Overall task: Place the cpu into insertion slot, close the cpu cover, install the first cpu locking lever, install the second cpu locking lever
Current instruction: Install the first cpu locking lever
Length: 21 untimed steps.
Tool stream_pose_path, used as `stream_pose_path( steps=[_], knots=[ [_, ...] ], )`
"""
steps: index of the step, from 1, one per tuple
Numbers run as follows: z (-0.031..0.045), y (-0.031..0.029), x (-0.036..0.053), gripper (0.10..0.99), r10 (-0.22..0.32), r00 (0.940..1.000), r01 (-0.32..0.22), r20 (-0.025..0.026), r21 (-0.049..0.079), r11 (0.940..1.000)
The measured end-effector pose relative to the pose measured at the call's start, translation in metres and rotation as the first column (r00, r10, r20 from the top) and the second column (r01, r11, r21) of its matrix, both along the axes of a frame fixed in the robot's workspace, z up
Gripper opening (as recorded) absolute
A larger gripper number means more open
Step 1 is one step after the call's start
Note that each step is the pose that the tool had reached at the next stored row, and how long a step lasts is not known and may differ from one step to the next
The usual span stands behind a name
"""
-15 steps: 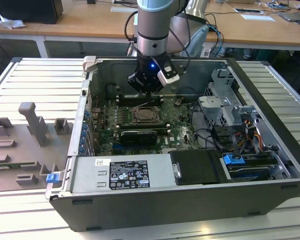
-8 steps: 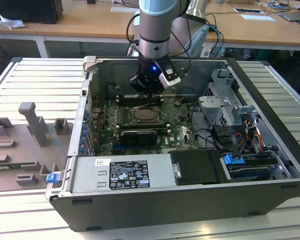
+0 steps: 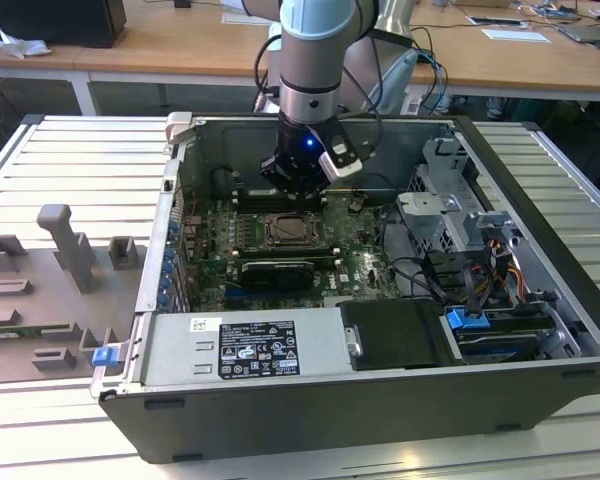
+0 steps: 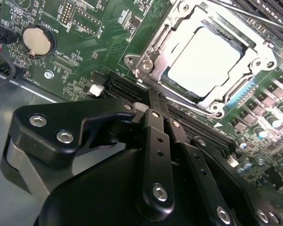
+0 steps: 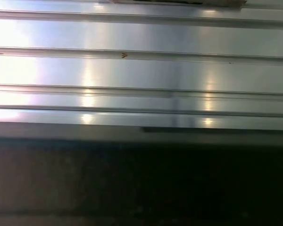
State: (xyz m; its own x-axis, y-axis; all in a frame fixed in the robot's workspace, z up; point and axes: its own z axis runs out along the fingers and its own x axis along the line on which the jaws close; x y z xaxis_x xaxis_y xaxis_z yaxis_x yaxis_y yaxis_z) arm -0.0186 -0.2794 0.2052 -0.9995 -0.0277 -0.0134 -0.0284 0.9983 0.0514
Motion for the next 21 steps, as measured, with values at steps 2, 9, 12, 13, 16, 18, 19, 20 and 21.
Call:
stream_pose_path(
  steps=[2, 9, 12, 13, 16, 18, 19, 20, 21],
  knots=[
    [-0.0014, -0.0001, -0.0001, 0.106, 0.000, 1.0000, 0.000, -0.0003, -0.004, 1.0000],
    [-0.0032, 0.0000, 0.0000, 0.106, 0.000, 1.0000, 0.000, 0.0000, -0.007, 1.0000],
    [-0.0031, 0.0000, 0.0000, 0.106, 0.000, 1.0000, 0.000, 0.0001, -0.006, 1.0000],
    [-0.0027, 0.0001, 0.0000, 0.106, 0.000, 1.0000, 0.000, 0.0002, -0.006, 1.0000],
    [0.0001, 0.0001, 0.0000, 0.106, 0.000, 1.0000, 0.000, 0.0001, -0.005, 1.0000],
    [0.0001, 0.0001, 0.0001, 0.106, 0.000, 1.0000, 0.000, 0.0001, -0.004, 1.0000],
    [-0.0007, 0.0001, 0.0001, 0.106, 0.000, 1.0000, 0.000, -0.0001, -0.005, 1.0000],
    [-0.0021, 0.0001, 0.0002, 0.106, 0.000, 1.0000, 0.000, 0.0000, -0.006, 1.0000],
    [-0.0037, 0.0001, 0.0003, 0.106, 0.000, 1.0000, 0.000, -0.0004, -0.008, 1.0000]
  ],
)
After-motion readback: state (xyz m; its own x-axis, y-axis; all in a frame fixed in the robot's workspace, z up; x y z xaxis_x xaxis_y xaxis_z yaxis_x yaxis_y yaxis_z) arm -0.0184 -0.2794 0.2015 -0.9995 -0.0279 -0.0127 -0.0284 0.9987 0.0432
